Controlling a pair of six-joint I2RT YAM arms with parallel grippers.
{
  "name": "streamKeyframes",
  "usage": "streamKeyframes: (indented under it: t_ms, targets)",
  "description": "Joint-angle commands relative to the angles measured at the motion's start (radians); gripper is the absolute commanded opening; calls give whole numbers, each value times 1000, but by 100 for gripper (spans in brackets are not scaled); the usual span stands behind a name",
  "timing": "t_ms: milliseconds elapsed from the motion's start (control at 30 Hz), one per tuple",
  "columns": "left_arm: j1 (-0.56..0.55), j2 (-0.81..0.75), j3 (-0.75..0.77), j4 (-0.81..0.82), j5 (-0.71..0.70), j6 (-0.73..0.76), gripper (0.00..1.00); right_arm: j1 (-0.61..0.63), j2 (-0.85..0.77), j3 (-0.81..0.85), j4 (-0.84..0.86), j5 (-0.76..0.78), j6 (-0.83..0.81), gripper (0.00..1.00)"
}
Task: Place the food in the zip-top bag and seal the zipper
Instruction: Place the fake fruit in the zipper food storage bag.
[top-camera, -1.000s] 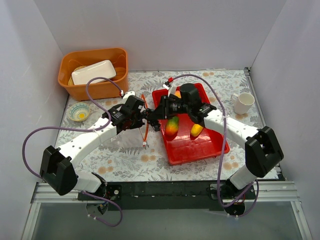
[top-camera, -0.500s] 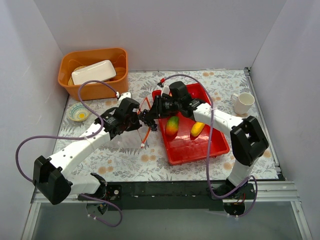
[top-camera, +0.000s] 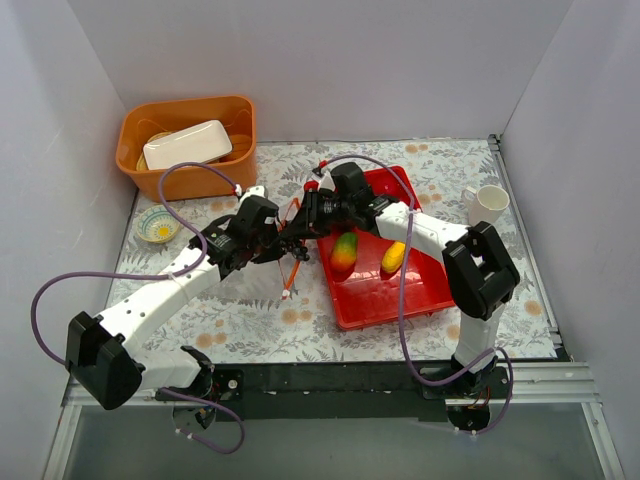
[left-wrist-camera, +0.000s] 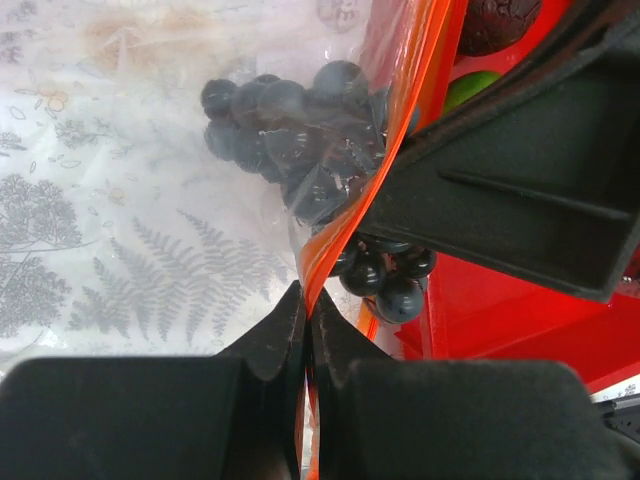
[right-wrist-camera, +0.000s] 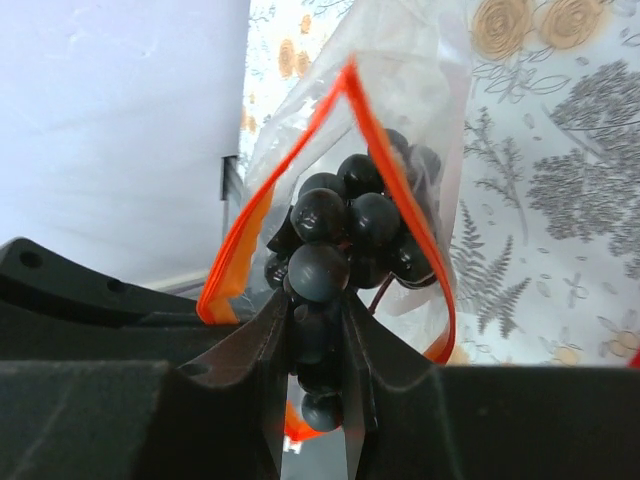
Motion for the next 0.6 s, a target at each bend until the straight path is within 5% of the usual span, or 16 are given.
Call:
streamKeyframes:
  t_ms: [0,167,333,433,567]
  targets:
    - [6,3,-25,23,22,14,0,5,15,-4,161,-89,177,17]
    - [6,-5,-45,35,25,14,0,8,9,21,76,-23,98,18]
    - [6,-19,-33,37,5,-4,0,31,47,201,-257,91,-148,33]
    - [6,-25,-19,46,4,-4,0,35,76,245,-326,111,-220,38]
    - [6,-10,23,37,-12,-4,0,36,108,304,-420,91,-290,58]
